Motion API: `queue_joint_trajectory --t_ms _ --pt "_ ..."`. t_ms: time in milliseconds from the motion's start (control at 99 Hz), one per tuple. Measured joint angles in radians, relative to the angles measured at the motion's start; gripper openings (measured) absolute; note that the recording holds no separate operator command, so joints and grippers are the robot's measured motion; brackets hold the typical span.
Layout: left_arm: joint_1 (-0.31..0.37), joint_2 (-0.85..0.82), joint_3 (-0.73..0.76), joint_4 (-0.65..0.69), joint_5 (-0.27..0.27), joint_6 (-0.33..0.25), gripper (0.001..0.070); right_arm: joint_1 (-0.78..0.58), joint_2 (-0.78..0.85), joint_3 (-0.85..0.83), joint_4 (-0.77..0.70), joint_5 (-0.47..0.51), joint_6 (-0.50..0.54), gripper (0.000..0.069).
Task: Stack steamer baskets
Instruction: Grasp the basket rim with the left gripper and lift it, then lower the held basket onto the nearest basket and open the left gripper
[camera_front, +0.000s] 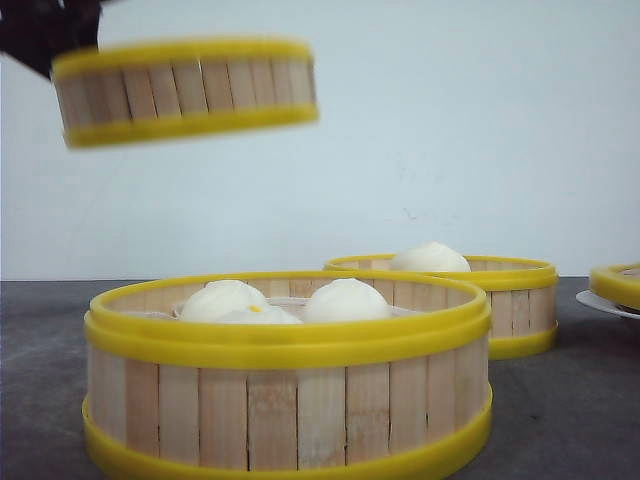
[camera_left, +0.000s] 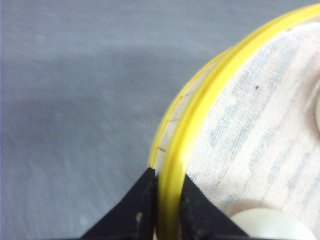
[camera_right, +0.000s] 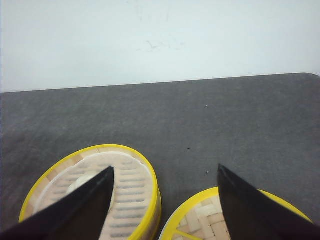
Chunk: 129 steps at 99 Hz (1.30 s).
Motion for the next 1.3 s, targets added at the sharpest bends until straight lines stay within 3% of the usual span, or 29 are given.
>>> queue_joint_trajectory --t_ms 414,495,636,929,1303 --pt "-0.165 -0.177 -0.017 -0.129 0.000 0.012 0.0025 0.034 0.000 0.000 -0.017 0.000 0.001 0.0406" --pt "-0.205 -0.197 -0.070 -0.103 -0.017 0.011 0.0025 0.037 0.000 0.000 -0.029 0.000 0.001 0.0406" --pt "-0.277 -0.243 -0.205 -0.047 -0.097 -0.004 0.0025 0.042 0.000 0.000 -0.035 0.000 0.001 0.0406" --pt "-0.396 -0.245 -0.457 0.106 -0.129 -0.058 0.0025 0.043 0.000 0.000 -0.035 0.000 0.001 0.0406" --pt "-0.407 -0.138 -0.470 0.140 -0.146 -0.084 0.0025 0.043 0.000 0.000 -0.035 0.000 0.001 0.0406"
